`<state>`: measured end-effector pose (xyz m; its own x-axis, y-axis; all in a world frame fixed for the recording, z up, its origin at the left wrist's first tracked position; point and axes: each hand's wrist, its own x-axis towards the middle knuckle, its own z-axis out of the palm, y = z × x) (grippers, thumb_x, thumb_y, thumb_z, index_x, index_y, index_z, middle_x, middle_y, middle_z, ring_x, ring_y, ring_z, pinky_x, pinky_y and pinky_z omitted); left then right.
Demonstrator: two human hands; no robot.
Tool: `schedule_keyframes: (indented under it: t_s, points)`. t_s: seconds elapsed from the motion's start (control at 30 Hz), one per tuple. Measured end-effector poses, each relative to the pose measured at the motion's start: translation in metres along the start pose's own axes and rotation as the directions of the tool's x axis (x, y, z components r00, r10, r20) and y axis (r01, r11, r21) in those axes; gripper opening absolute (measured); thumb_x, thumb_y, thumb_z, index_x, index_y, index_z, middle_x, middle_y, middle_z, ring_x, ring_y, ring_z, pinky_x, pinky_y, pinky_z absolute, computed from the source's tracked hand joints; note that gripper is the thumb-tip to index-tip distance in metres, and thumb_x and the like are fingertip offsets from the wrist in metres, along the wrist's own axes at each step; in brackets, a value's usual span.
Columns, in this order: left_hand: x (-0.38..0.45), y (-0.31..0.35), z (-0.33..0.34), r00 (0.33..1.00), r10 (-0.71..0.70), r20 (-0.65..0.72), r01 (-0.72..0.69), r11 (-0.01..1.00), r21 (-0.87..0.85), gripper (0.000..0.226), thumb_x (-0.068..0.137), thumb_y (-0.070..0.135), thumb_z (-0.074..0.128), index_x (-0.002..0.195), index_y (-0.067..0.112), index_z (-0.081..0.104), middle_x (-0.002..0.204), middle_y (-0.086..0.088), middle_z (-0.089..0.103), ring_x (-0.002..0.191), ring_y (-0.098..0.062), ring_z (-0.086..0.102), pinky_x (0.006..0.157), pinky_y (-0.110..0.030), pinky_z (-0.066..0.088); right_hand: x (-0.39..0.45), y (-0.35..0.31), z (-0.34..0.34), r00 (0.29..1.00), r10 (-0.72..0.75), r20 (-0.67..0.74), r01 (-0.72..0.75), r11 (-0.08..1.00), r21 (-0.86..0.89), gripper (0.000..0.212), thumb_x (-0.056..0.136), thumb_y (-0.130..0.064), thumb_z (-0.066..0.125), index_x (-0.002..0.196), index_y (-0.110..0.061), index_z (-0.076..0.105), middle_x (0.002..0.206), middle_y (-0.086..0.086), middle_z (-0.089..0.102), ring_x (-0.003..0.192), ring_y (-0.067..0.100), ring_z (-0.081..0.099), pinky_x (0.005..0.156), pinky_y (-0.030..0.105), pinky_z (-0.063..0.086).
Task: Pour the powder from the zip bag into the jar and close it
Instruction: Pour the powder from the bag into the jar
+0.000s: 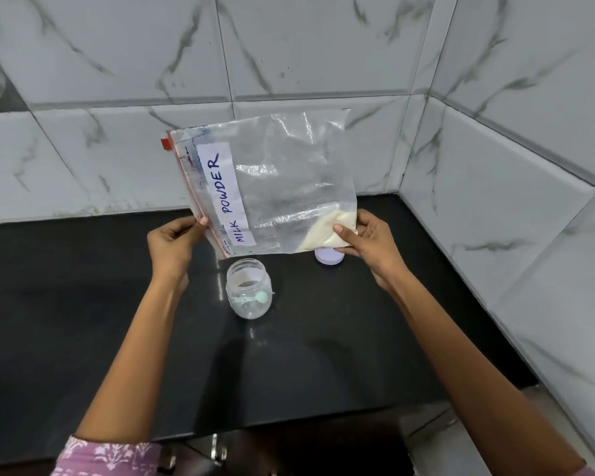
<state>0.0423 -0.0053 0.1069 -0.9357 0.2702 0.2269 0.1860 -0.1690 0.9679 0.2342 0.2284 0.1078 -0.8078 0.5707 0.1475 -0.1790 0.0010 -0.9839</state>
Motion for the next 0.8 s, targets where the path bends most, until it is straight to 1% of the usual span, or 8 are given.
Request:
schedule_keyframes:
  t_s: [0.2,0.3,0.4,0.47,0.57,0.67,0.73,0.8]
  points:
    - [-0.013,-0.003,0.001,0.998,-0.056,0.018,0.055,0.997,0.051,0.003,0.084,0.01,0.067,0.084,0.01,0.07,0.071,0.005,0.07,0.08,-0.018,0.062,0.075,-0.017,0.055,-0.004,-0.014,-0.004,0.998,-0.061,0.008,0.062,0.993,-0.096,0.024,0.084,-0.008,0.067,0.108,-0.012,0.064,0.101,0.008,0.072,0.089,0.016,0.071,0.072,0.028,0.06]
    - [-0.017,-0.007,0.002,0.996,-0.071,0.048,0.066,0.994,0.087,0.009,0.086,0.009,0.065,0.079,0.012,0.068,0.077,-0.006,0.065,0.083,-0.025,0.057,0.079,-0.026,0.052,0.001,-0.019,-0.004,0.996,-0.089,-0.015,0.085,0.982,-0.167,0.021,0.084,-0.01,0.067,0.105,-0.014,0.066,0.104,0.011,0.072,0.09,0.019,0.071,0.074,0.032,0.06]
    - [-0.019,-0.012,0.002,0.994,-0.091,0.068,0.085,0.992,0.091,0.009,0.087,0.008,0.064,0.078,0.011,0.067,0.077,-0.007,0.066,0.082,-0.023,0.059,0.085,-0.033,0.051,0.006,-0.022,-0.004,0.995,-0.096,-0.022,0.089,0.974,-0.206,0.021,0.085,-0.009,0.067,0.106,-0.01,0.066,0.105,0.015,0.071,0.092,0.023,0.07,0.076,0.035,0.059]
    - [-0.019,-0.016,0.001,0.991,-0.109,0.072,0.103,0.991,0.089,0.012,0.087,0.008,0.063,0.077,0.012,0.067,0.072,-0.001,0.07,0.076,-0.014,0.065,0.081,-0.025,0.055,0.008,-0.024,-0.003,0.995,-0.097,-0.014,0.091,0.967,-0.239,0.024,0.084,-0.01,0.068,0.108,-0.007,0.066,0.105,0.016,0.071,0.094,0.026,0.069,0.077,0.038,0.058]
    - [-0.02,-0.022,-0.002,0.987,-0.132,0.09,0.127,0.99,0.059,0.011,0.088,0.007,0.061,0.08,0.012,0.066,0.069,0.007,0.073,0.071,-0.003,0.069,0.069,-0.014,0.054,0.01,-0.028,0.001,0.995,-0.101,0.0,0.097,0.954,-0.282,0.023,0.084,-0.012,0.068,0.106,-0.006,0.067,0.102,0.013,0.071,0.089,0.021,0.07,0.073,0.032,0.058]
    - [-0.019,-0.026,-0.007,0.98,-0.154,0.126,0.151,0.988,0.037,0.007,0.089,0.007,0.06,0.085,0.008,0.066,0.085,-0.005,0.07,0.078,-0.009,0.069,0.077,-0.019,0.055,0.012,-0.032,0.007,0.993,-0.114,0.017,0.114,0.939,-0.325,0.022,0.085,-0.013,0.067,0.106,-0.007,0.067,0.097,0.009,0.071,0.079,0.009,0.068,0.062,0.018,0.055]
    - [-0.02,-0.028,-0.009,0.974,-0.168,0.152,0.165,0.986,0.032,0.008,0.09,0.007,0.059,0.091,0.002,0.066,0.089,-0.009,0.068,0.082,-0.012,0.068,0.081,-0.021,0.054,0.014,-0.035,0.009,0.993,-0.113,0.025,0.115,0.936,-0.332,0.022,0.085,-0.011,0.067,0.107,-0.006,0.066,0.098,0.01,0.07,0.079,0.011,0.068,0.063,0.02,0.056]
    - [-0.021,-0.032,-0.012,0.973,-0.175,0.151,0.167,0.984,0.059,0.013,0.089,0.008,0.06,0.096,-0.001,0.066,0.087,-0.006,0.069,0.08,-0.008,0.066,0.08,-0.02,0.053,0.014,-0.036,0.011,0.992,-0.125,0.025,0.126,0.928,-0.351,0.021,0.085,-0.01,0.066,0.106,-0.006,0.066,0.097,0.009,0.07,0.077,0.008,0.067,0.06,0.017,0.054]
